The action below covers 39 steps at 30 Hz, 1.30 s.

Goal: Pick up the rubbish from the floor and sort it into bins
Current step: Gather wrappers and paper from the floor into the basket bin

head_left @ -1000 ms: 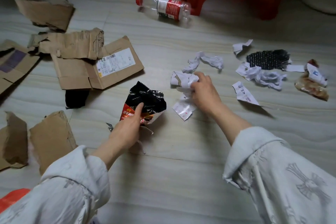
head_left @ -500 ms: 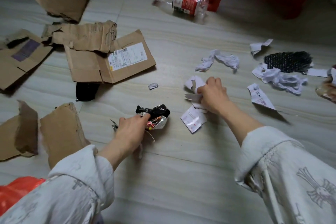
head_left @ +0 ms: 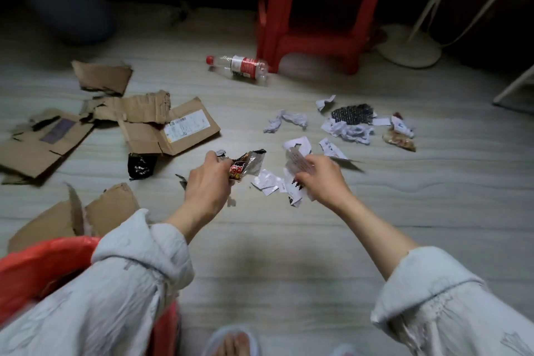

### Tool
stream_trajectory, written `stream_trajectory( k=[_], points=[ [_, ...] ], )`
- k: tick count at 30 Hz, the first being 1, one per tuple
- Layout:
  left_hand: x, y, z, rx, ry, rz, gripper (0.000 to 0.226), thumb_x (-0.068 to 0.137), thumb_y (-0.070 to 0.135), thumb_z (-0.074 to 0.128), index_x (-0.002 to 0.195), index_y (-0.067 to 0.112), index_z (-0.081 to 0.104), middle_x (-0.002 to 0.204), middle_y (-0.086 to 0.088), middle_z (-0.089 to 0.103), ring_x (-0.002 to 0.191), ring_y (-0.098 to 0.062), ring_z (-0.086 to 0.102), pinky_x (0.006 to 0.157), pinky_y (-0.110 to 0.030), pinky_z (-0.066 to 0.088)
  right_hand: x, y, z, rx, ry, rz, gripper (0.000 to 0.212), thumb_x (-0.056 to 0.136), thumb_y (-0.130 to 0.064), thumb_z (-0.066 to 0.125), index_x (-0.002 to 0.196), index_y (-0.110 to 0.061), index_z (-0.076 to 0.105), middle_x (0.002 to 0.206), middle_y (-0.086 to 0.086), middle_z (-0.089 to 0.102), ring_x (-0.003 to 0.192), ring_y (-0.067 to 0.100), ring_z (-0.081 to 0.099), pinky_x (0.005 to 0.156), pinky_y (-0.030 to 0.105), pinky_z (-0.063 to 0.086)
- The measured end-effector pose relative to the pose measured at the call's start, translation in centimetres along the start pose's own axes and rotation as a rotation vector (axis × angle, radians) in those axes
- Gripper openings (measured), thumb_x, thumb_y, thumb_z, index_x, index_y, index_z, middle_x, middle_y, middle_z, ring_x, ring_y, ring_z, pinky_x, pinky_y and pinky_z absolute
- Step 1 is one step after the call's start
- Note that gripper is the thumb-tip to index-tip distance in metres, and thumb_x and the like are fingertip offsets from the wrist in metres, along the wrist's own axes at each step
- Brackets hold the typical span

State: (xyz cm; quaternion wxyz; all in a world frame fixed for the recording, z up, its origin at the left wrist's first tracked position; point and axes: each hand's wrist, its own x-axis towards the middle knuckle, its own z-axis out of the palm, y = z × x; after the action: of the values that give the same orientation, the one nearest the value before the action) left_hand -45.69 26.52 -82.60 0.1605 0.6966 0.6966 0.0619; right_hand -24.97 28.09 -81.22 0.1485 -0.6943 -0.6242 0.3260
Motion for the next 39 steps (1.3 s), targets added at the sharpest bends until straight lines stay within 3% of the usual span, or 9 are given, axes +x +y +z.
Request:
stream_trajectory(
  k=[4, 8, 13, 21, 24, 29, 32, 35, 39],
  points=[
    [-6.0, 1.2, -6.8, -0.049, 0.134, 0.004, 0.023, 0.088, 0.021, 0.061, 0.106, 0.008, 0.055, 0.102, -0.013, 0.042, 0.084, -0.038, 0.056, 0.069, -0.037, 0.038, -7.5, -6.0, -4.2, 0.053, 0.058, -0.075, 0.021, 0.082, -0.010, 0.059, 0.103, -0.011, 0.059, 0.102, 0.013, 0.064, 0.088, 0.028, 0.056, 0.060, 0.026, 0.035],
    [-12.2, -1.1, -12.0, -0.051, 0.216, -0.014, 0.022, 0.088, 0.014, 0.058, 0.107, 0.004, 0.052, 0.105, -0.016, 0.043, 0.087, -0.041, 0.057, 0.075, -0.045, 0.047, -14.1, -12.2, -5.6, 0.183, -0.017, -0.149, 0.056, 0.083, -0.006, 0.062, 0.132, -0.021, 0.040, 0.126, 0.009, 0.055, 0.096, 0.025, 0.060, 0.063, 0.031, 0.052],
    [-19.3, -6.2, -14.2, -0.059, 0.251, -0.119, 0.024, 0.080, -0.002, 0.046, 0.103, 0.003, 0.049, 0.105, -0.018, 0.042, 0.087, -0.042, 0.055, 0.073, -0.045, 0.041, -18.8, -18.0, -2.3, 0.111, -0.132, -0.194, 0.070, 0.081, -0.005, 0.065, 0.141, -0.018, 0.030, 0.123, 0.012, 0.055, 0.094, 0.025, 0.060, 0.065, 0.029, 0.052],
    [-27.4, -14.3, -9.7, -0.127, 0.166, -0.380, 0.037, 0.081, 0.004, 0.051, 0.117, 0.009, 0.047, 0.116, -0.016, 0.036, 0.097, -0.041, 0.056, 0.083, -0.049, 0.045, -20.4, -23.9, 5.9, -0.329, -0.329, -0.321, 0.035, 0.082, -0.004, 0.060, 0.115, -0.003, 0.052, 0.117, 0.016, 0.058, 0.105, 0.029, 0.055, 0.082, 0.037, 0.049],
    [-28.1, -14.9, -7.5, -0.043, 0.087, -0.406, 0.038, 0.082, 0.008, 0.053, 0.119, 0.010, 0.044, 0.119, -0.014, 0.035, 0.106, -0.037, 0.052, 0.090, -0.046, 0.042, -19.9, -24.5, 9.1, -0.365, -0.364, -0.330, 0.023, 0.084, -0.008, 0.056, 0.106, -0.006, 0.051, 0.117, 0.017, 0.057, 0.107, 0.032, 0.054, 0.076, 0.033, 0.044],
    [-28.7, -15.4, -4.6, 0.238, 0.061, -0.377, 0.044, 0.067, 0.024, 0.070, 0.109, 0.016, 0.058, 0.119, -0.011, 0.048, 0.108, -0.032, 0.048, 0.090, -0.045, 0.040, -20.3, -22.0, 14.1, -0.410, -0.466, -0.290, 0.031, 0.091, -0.014, 0.047, 0.121, -0.005, 0.046, 0.122, 0.017, 0.056, 0.106, 0.033, 0.057, 0.068, 0.031, 0.043],
    [-28.8, -15.7, -3.8, 0.279, -0.128, -0.377, 0.058, 0.082, 0.027, 0.051, 0.136, 0.017, 0.032, 0.141, -0.011, 0.028, 0.131, -0.031, 0.026, 0.106, -0.047, 0.023, -21.1, -20.4, 15.7, -0.517, -0.512, -0.319, 0.024, 0.091, -0.008, 0.043, 0.114, -0.004, 0.049, 0.120, 0.019, 0.057, 0.107, 0.032, 0.057, 0.069, 0.028, 0.038],
    [-28.3, -15.6, -4.5, 0.190, -0.222, -0.381, 0.077, 0.084, 0.035, 0.047, 0.148, 0.015, 0.008, 0.152, -0.013, 0.010, 0.142, -0.031, 0.006, 0.113, -0.055, 0.006, -21.7, -19.8, 15.9, -0.657, -0.452, -0.417, 0.043, 0.093, -0.005, 0.040, 0.135, -0.001, 0.036, 0.128, 0.023, 0.048, 0.113, 0.033, 0.052, 0.081, 0.033, 0.044],
    [-28.6, -15.2, -5.9, 0.025, -0.043, -0.337, 0.078, 0.076, 0.049, 0.028, 0.147, 0.021, 0.013, 0.142, -0.009, 0.025, 0.132, -0.026, 0.022, 0.110, -0.044, 0.015, -22.0, -19.9, 14.8, -0.729, -0.324, -0.459, 0.040, 0.090, -0.007, 0.043, 0.130, -0.002, 0.039, 0.128, 0.016, 0.043, 0.119, 0.033, 0.043, 0.094, 0.040, 0.041]
  ],
)
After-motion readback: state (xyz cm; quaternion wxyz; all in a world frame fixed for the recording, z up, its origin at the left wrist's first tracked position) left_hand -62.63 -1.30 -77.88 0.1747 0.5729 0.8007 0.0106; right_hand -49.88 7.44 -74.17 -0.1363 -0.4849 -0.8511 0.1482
